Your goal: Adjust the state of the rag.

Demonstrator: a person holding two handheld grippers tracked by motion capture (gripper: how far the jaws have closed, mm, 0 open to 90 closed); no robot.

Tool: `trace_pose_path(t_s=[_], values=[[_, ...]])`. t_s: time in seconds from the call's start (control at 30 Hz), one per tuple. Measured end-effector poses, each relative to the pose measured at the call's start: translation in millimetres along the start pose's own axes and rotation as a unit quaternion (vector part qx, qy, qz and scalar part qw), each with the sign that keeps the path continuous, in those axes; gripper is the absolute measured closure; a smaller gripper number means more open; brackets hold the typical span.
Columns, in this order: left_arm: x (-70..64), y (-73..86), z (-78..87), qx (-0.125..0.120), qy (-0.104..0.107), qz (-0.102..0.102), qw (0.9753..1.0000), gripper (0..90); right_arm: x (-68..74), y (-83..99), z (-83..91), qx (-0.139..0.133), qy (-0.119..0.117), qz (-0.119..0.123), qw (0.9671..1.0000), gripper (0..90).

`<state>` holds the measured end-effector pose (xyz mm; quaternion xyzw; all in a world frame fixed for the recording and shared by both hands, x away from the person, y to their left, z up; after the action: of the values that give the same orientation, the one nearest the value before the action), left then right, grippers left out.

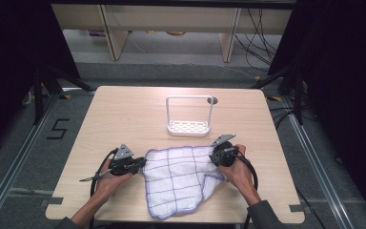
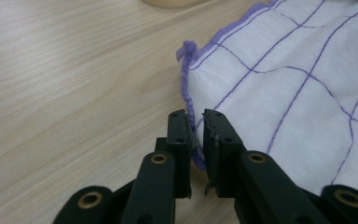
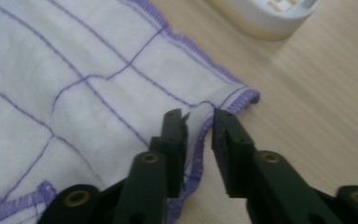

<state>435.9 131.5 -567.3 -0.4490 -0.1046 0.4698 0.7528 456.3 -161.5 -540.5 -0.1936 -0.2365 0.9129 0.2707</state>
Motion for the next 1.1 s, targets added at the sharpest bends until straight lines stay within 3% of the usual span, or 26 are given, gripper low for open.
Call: trace_pose_path(t_s=[0.07, 0.13, 0.23, 0.27, 0.37, 0.43, 0.53, 0.6, 0.7, 0.73, 0.83, 0.87, 0.97, 1.0, 1.03, 1.1], values=[[0.9, -0.5, 0.8, 0.000, -0.003, -0.002, 1.0000, 72.2, -5.0, -3.0, 9.5, -0.011, 0.015, -0.009, 0.9998, 64.4], [1.8, -2.9, 1.7, -0.011, -0.003, 0.015, 0.9998, 66.3, -9.3, -5.4, 21.7, -0.026, 0.032, -0.003, 0.9991, 58.0], [9.8, -4.7, 9.7, -0.008, -0.033, 0.025, 0.9991, 45.8, 0.1, -4.0, 45.3, -0.048, 0.017, -0.012, 0.9986, 51.8], [10.9, -4.6, 14.8, -0.008, -0.040, 0.026, 0.9988, 43.0, 6.3, -2.2, 51.9, -0.056, 0.006, -0.012, 0.9983, 50.8], [3.3, -1.7, 30.6, -0.007, -0.031, 0.028, 0.9991, 38.7, 28.9, 9.7, 62.0, -0.074, -0.029, -0.013, 0.9968, 47.0], [-7.6, 1.9, 40.5, 0.000, -0.013, 0.020, 0.9997, 38.3, 40.5, 17.2, 64.6, -0.076, -0.050, -0.012, 0.9958, 45.7], [-34.7, 11.7, 57.1, -0.004, 0.019, 0.022, 0.9996, 36.2, 49.6, 23.1, 62.5, -0.079, -0.060, -0.016, 0.9949, 45.2], [-44.8, 20.8, 67.5, 0.006, 0.030, 0.011, 0.9995, 35.9, 53.4, 24.5, 59.3, -0.076, -0.066, -0.013, 0.9949, 44.8], [-60.2, 37.1, 76.8, 0.010, 0.033, 0.020, 0.9992, 35.3, 56.8, 23.4, 53.0, -0.070, -0.071, -0.013, 0.9950, 43.5], [-61.6, 41.2, 77.6, 0.021, 0.037, 0.007, 0.9991, 35.3, 58.6, 23.3, 52.4, -0.066, -0.073, -0.019, 0.9949, 43.4], [-74.9, 52.6, 71.2, 0.030, 0.049, 0.008, 0.9983, 35.4, 61.6, 22.0, 47.1, -0.066, -0.072, -0.014, 0.9951, 43.3], [-79.7, 56.2, 68.5, 0.040, 0.053, -0.004, 0.9978, 35.6, 62.7, 22.7, 45.9, -0.059, -0.075, -0.014, 0.9953, 43.3], [-92.5, 61.5, 62.6, 0.052, 0.068, -0.013, 0.9963, 36.6, 65.1, 25.1, 40.0, -0.051, -0.083, -0.014, 0.9952, 43.7], [-94.9, 63.7, 61.4, 0.064, 0.072, -0.031, 0.9949, 37.2, 65.8, 25.4, 38.7, -0.052, -0.086, -0.013, 0.9949, 45.0], [-98.2, 64.4, 59.8, 0.063, 0.076, -0.029, 0.9947, 37.9, 65.7, 26.1, 36.4, -0.053, -0.086, -0.011, 0.9948, 46.9], [-100.5, 67.5, 56.4, 0.078, 0.069, -0.050, 0.9934, 39.1, 67.4, 28.0, 32.3, -0.051, -0.095, 0.001, 0.9941, 55.9]])
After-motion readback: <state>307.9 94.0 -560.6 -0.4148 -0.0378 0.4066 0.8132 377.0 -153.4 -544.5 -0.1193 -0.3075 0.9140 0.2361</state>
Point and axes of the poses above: each handheld gripper's, and its own axes: z roughly backward along the jaws, y roughly out of its underside, x roughly to its left, the point moved 8 cm from there along -z, roughly forward along the jaws, and after that the axes turned 12 degrees about z, right-handed, at the moved point
